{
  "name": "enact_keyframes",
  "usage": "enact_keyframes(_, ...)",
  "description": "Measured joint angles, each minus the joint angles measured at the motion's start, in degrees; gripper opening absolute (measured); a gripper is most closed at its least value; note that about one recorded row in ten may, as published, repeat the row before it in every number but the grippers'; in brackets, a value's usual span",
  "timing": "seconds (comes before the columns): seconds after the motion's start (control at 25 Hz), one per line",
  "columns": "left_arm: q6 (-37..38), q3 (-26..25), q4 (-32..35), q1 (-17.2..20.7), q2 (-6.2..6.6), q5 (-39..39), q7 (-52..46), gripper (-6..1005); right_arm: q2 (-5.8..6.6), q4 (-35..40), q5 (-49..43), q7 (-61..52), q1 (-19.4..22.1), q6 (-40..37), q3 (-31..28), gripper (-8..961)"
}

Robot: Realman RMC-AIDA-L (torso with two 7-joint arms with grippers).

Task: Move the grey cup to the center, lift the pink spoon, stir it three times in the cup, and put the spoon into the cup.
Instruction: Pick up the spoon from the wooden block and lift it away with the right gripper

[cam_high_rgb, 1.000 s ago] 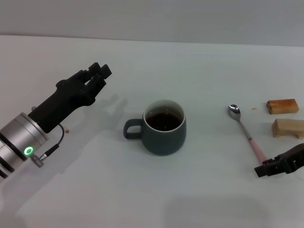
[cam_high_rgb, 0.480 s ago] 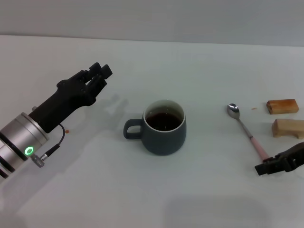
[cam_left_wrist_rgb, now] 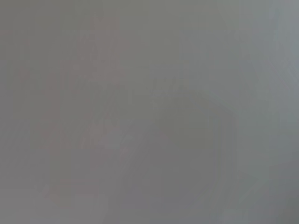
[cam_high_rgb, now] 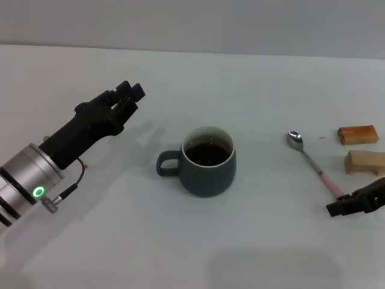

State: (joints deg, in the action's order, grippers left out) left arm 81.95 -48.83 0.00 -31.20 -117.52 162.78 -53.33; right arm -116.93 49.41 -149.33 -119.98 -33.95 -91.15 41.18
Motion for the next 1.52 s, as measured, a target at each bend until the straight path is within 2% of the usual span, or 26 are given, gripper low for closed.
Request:
enact_keyframes(0.36, 0.05, 0.17, 0.00, 0.09, 0.02, 0.05, -0.15, 325, 0.65, 0.09, -0.10, -0.08, 0.23, 1.00, -2.18, 367)
enact_keyframes(0.64, 0.16, 0.58, 0.00, 0.18, 0.01, 0.09, -0.26, 325, 0.67, 1.25, 0.08, -0.08, 0.81, 0.45, -2.38, 366)
enact_keyframes(1.04, 0.10, 0.58, 0.00, 0.27, 0.01, 0.09, -0.41, 324, 0.11, 8.27, 3.78, 0.74, 3.44, -3.50, -3.96, 366)
enact_keyframes(1.28, 0.10, 0.62, 0.00, 0.23, 0.04, 0.08, -0.52, 324, -1.05, 10.69, 7.85, 12.06, 6.38, -3.30, -7.54, 365)
enact_keyframes(1.52, 0.00, 0.67, 0.02, 0.18, 0.24, 0.08, -0.71, 324, -1.95, 11.50, 9.45, 18.36, 9.41, -2.95, -8.77, 365)
